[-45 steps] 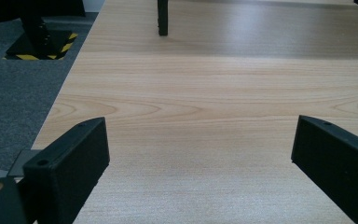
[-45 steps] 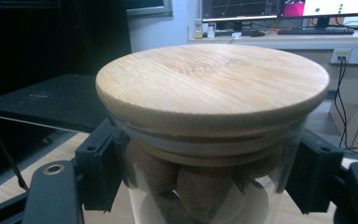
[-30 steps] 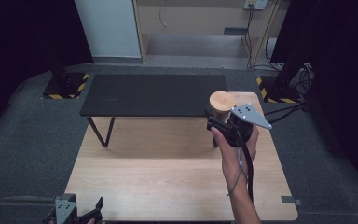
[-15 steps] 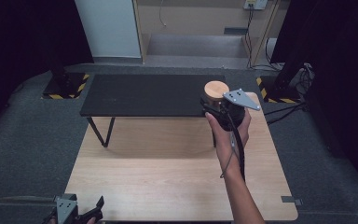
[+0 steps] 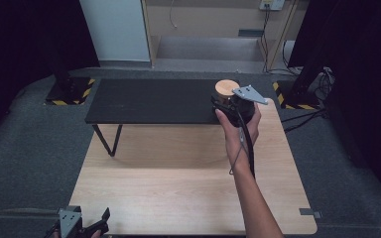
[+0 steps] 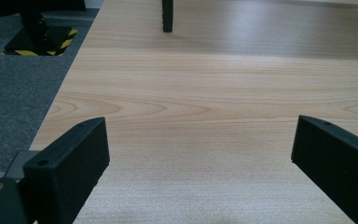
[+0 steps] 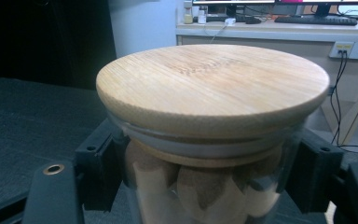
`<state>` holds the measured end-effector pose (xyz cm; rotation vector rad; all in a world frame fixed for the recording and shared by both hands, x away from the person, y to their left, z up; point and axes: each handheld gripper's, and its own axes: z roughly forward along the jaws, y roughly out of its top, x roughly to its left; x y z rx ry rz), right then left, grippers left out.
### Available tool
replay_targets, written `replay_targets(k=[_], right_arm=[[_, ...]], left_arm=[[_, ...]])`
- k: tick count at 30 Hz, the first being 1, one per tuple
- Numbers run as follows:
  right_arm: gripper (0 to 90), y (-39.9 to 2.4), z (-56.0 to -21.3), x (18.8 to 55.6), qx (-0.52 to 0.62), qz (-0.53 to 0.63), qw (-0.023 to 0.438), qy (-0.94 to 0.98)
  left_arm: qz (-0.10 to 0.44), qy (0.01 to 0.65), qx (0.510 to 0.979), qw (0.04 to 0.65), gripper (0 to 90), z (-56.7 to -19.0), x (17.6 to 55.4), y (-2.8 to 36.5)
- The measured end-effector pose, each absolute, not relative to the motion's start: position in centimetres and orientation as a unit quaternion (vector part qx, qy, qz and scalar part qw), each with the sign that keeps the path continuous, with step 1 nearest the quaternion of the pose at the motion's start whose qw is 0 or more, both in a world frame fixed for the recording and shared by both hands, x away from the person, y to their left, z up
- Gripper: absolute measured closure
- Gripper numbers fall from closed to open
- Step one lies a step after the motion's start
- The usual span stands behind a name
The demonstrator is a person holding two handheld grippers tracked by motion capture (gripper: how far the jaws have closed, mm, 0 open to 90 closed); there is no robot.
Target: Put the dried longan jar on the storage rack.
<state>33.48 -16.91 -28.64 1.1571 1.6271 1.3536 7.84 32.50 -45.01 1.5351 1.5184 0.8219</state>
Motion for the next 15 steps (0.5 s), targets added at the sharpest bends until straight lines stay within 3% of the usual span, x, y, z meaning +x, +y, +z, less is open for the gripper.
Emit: replay_targets(k=[15], right_arm=[[25.8,-15.8,-29.9,34.7,0.457,0.509,0.359,0.635]], left_arm=[[0.324,0.603,0.607,0.405,3.0,-45.1,7.8,32.8]])
